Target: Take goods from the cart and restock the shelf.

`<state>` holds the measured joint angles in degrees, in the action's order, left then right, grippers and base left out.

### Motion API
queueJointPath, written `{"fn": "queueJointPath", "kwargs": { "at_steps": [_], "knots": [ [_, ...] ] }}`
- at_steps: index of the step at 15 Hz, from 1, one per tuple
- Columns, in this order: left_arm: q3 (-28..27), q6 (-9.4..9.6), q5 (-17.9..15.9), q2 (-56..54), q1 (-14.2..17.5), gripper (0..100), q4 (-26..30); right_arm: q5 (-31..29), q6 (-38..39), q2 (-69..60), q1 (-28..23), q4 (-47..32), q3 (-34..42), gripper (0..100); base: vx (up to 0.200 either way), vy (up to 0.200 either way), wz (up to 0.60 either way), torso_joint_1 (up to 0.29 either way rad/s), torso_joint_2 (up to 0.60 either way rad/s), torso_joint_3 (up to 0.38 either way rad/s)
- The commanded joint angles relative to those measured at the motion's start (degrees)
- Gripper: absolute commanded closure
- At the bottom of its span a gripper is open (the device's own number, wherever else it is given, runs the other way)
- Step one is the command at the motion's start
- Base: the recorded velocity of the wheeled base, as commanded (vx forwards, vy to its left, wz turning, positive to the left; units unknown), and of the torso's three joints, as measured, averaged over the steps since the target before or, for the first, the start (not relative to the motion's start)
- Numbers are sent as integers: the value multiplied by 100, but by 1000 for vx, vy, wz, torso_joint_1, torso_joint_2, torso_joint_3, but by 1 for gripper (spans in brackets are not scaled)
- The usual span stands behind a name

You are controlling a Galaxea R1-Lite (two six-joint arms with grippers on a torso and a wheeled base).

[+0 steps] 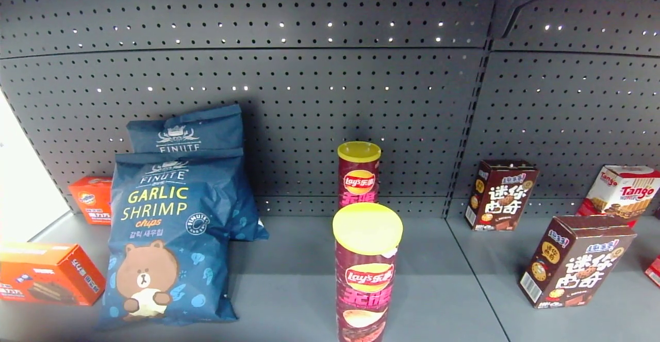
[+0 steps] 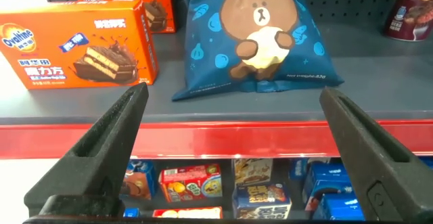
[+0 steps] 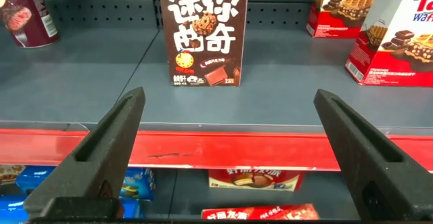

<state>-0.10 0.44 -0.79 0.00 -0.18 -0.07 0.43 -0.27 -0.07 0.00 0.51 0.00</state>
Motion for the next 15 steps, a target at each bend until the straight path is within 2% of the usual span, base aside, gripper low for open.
{"fn": "queueJointPath", "kwargs": {
  "at_steps": [1, 15],
  "knots": [
    [1, 0, 0, 0, 1, 0, -1, 1, -8, 7, 0, 2, 0, 0, 0, 0, 0, 0, 0, 0],
    [1, -18, 0, 0, 1, 0, -1, 1, 0, 7, 0, 2, 0, 0, 0, 0, 0, 0, 0, 0]
  ]
}}
